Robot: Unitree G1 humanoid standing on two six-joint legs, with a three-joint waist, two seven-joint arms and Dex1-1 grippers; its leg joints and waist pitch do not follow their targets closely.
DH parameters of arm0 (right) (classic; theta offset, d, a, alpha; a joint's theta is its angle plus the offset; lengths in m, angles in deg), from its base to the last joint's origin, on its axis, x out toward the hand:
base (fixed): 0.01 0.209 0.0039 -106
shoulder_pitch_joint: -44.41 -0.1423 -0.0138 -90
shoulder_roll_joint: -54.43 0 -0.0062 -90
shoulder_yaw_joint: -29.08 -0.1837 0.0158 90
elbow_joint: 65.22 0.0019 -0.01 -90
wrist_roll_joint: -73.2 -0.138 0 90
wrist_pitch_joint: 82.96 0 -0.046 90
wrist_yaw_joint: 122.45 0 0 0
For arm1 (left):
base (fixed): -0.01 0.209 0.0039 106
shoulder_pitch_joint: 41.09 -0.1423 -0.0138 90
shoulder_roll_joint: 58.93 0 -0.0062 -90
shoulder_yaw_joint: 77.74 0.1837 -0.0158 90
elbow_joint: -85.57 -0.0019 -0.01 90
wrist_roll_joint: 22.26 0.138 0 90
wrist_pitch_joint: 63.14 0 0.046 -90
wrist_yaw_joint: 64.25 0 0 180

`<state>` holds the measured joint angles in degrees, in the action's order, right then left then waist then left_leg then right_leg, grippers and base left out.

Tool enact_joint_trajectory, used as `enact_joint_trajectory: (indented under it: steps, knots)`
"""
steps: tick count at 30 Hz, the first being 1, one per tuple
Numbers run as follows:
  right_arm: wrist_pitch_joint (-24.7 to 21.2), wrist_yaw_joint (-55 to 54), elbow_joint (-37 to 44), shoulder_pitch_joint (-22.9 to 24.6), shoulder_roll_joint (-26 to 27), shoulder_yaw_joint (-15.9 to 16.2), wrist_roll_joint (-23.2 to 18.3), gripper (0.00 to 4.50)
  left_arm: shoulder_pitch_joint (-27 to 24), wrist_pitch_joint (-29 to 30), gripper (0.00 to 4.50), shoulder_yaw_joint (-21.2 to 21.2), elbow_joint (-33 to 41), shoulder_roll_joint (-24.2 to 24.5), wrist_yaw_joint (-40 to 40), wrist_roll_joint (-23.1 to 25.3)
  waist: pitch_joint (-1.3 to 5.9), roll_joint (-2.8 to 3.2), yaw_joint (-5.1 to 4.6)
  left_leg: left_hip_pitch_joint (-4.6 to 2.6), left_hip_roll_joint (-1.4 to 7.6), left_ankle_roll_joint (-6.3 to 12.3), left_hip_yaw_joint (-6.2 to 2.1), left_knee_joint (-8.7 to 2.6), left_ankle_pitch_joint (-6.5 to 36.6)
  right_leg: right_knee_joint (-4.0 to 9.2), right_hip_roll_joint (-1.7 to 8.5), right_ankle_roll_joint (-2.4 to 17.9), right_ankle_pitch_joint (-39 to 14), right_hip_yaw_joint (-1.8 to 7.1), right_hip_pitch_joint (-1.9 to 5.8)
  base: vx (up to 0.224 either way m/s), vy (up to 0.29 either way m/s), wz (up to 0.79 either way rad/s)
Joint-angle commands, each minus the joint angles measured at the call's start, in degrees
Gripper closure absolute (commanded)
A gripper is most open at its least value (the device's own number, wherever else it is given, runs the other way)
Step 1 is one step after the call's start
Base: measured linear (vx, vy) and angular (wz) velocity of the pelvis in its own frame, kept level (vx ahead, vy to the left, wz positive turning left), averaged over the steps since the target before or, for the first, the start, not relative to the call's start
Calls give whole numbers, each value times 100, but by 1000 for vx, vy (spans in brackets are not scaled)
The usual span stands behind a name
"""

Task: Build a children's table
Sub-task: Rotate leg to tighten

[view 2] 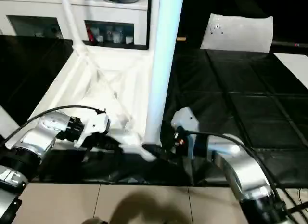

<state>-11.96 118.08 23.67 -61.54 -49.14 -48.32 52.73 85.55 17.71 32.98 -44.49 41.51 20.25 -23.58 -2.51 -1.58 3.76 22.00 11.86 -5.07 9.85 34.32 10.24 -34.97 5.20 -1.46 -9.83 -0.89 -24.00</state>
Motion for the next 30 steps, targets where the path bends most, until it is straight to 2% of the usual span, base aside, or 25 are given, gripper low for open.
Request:
enact_joint_trajectory:
  steps: [1,2,3,4,6,10,15,21,25,26,30]
  knots:
    - [254,371,-286,-134,-115,117,71,80,187,-299,450,168,17,-102,378,-122,360,-44,-10,-103,65,259,73,-407,1240,348,153,1327,-997,83,274,0,0,0]
    - [254,371,-286,-134,-115,117,71,99,187,-299,450,168,17,-102,378,-122,362,-47,-5,-104,65,260,74,-404,1269,351,157,1333,-1031,82,274,0,0,0]
    - [320,462,-397,-181,-128,146,110,99,206,-336,450,179,-1,-103,430,-113,364,-49,12,-106,68,250,73,-406,1258,347,162,1324,-1051,83,279,0,0,0]
    - [429,610,-614,-294,-117,191,173,108,248,-383,450,209,-30,-101,532,-83,359,-20,21,-105,65,238,67,-410,1243,340,159,1338,-1033,80,278,0,0,0]
    - [481,679,-709,-351,-102,209,196,124,269,-401,450,218,-47,-103,568,-61,365,-43,27,-110,69,234,75,-402,1282,341,157,1357,-1034,80,279,0,0,0]
    - [660,992,-950,-543,-17,334,220,160,367,-529,450,209,-206,-132,666,33,356,-29,65,-112,71,230,73,-408,1288,341,155,1358,-1069,76,276,0,0,0]
    - [934,1218,-1291,-691,77,471,352,192,466,-670,450,232,-412,-144,686,112,359,-47,105,-112,71,251,80,-403,1209,319,145,1429,-849,70,277,0,0,0]
    - [959,1376,-1376,-742,100,518,345,245,501,-598,450,220,-477,-129,667,132,341,-39,112,-120,78,198,69,-425,1402,347,157,1368,-1173,73,271,0,0,0]
    - [914,1437,-1405,-735,156,470,279,251,547,-460,450,134,-582,-166,497,166,338,-33,111,-116,82,201,68,-427,1379,337,155,1404,-1064,73,270,0,0,0]
    - [875,1426,-1372,-695,178,443,241,252,561,-415,450,102,-612,-189,350,196,319,-3,114,-117,79,196,67,-435,1432,344,149,1401,-1107,74,257,0,0,0]
    - [565,1018,-1100,-408,318,312,139,253,555,95,450,-49,-486,-312,-352,270,286,-6,116,-127,78,108,54,-467,1688,392,151,1316,-1463,81,248,0,0,0]
